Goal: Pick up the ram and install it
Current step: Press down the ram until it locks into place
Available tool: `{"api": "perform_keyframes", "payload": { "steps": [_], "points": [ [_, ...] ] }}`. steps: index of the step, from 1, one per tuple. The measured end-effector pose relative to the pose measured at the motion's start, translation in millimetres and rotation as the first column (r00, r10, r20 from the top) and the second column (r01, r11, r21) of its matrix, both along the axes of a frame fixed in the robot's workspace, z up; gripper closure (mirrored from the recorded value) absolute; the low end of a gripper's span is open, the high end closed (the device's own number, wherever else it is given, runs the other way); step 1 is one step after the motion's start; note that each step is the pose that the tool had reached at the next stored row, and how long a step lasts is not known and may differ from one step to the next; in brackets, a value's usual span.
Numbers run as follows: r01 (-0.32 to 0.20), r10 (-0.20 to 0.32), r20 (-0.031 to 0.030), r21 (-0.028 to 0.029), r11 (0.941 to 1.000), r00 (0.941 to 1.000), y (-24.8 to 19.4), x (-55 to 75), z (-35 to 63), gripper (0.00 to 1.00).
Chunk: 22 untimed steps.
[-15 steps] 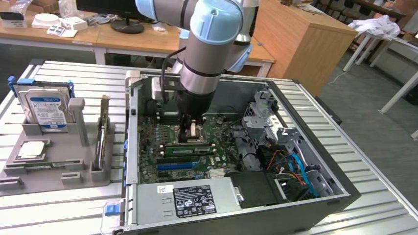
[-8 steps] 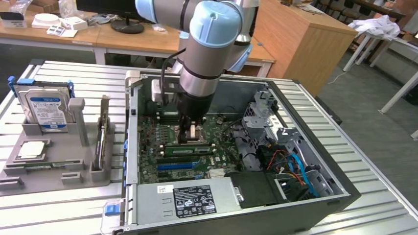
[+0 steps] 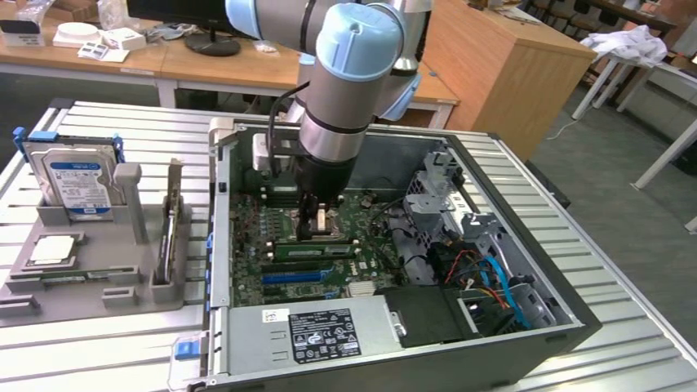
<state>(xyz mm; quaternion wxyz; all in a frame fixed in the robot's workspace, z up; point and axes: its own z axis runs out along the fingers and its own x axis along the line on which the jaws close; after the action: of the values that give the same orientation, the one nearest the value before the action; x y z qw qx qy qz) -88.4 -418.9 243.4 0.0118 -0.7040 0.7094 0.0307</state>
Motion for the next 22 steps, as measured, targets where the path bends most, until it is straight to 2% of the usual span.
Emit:
{"api": "perform_keyframes", "payload": {
  "steps": [9, 22],
  "points": [
    [0.000, 0.000, -0.0002, -0.0004, 1.0000, 1.0000, -0.1, 0.0, -6.4, 0.89],
    [0.000, 0.000, -0.0002, -0.0002, 1.0000, 1.0000, -0.1, 0.0, -8.7, 0.89]
  ]
}}
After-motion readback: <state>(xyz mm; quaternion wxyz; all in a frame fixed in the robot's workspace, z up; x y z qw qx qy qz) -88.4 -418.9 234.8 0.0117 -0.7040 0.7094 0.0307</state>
